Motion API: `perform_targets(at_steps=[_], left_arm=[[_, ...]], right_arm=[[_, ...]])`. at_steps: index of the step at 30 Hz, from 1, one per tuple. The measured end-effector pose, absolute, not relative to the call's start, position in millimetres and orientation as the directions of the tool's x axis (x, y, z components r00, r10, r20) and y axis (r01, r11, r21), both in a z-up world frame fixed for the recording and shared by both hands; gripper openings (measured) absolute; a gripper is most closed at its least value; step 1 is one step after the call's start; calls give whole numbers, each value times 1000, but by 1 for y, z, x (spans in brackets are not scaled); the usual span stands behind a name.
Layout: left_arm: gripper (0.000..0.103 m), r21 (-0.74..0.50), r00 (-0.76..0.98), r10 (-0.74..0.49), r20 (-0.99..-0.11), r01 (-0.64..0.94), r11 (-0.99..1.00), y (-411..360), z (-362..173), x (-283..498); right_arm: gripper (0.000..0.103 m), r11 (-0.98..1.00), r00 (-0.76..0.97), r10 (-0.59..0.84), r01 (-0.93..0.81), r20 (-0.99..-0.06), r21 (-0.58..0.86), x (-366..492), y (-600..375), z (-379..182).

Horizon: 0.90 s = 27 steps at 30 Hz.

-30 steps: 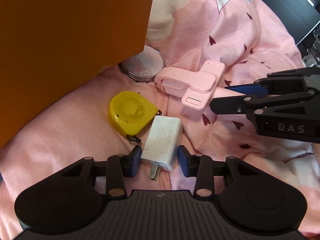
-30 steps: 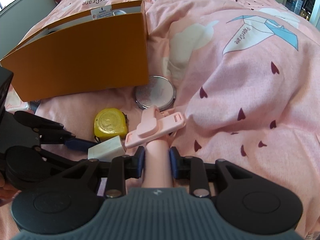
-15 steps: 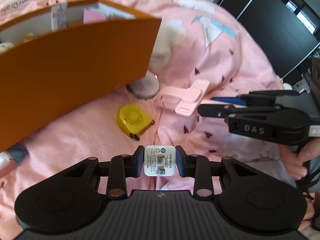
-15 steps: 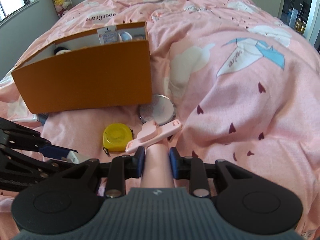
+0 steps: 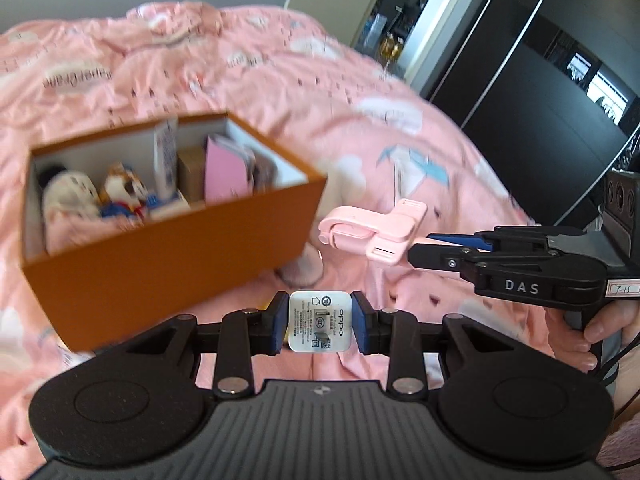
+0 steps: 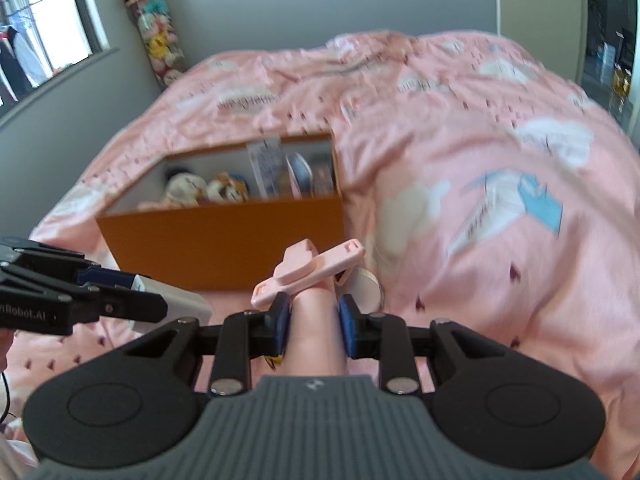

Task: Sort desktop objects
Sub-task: 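Carry the charger and selfie stick over the orange box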

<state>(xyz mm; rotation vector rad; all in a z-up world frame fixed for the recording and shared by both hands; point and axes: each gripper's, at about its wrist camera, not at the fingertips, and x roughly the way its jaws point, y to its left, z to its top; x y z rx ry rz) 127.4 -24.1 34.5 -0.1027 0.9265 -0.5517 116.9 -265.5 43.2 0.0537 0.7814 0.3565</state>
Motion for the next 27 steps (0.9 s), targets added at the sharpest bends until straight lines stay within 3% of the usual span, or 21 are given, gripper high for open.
perform_targets(at_steps=[14, 27], left_arm=[[37, -245, 653, -422, -628, 350, 904, 17, 97, 167], [37, -251, 620, -354, -700, 250, 935, 40, 54, 235]], right_arm=[[29, 882, 685, 445, -447, -577, 148, 180, -231, 104], [29, 866, 497, 436, -458, -750, 199, 300, -144, 31]])
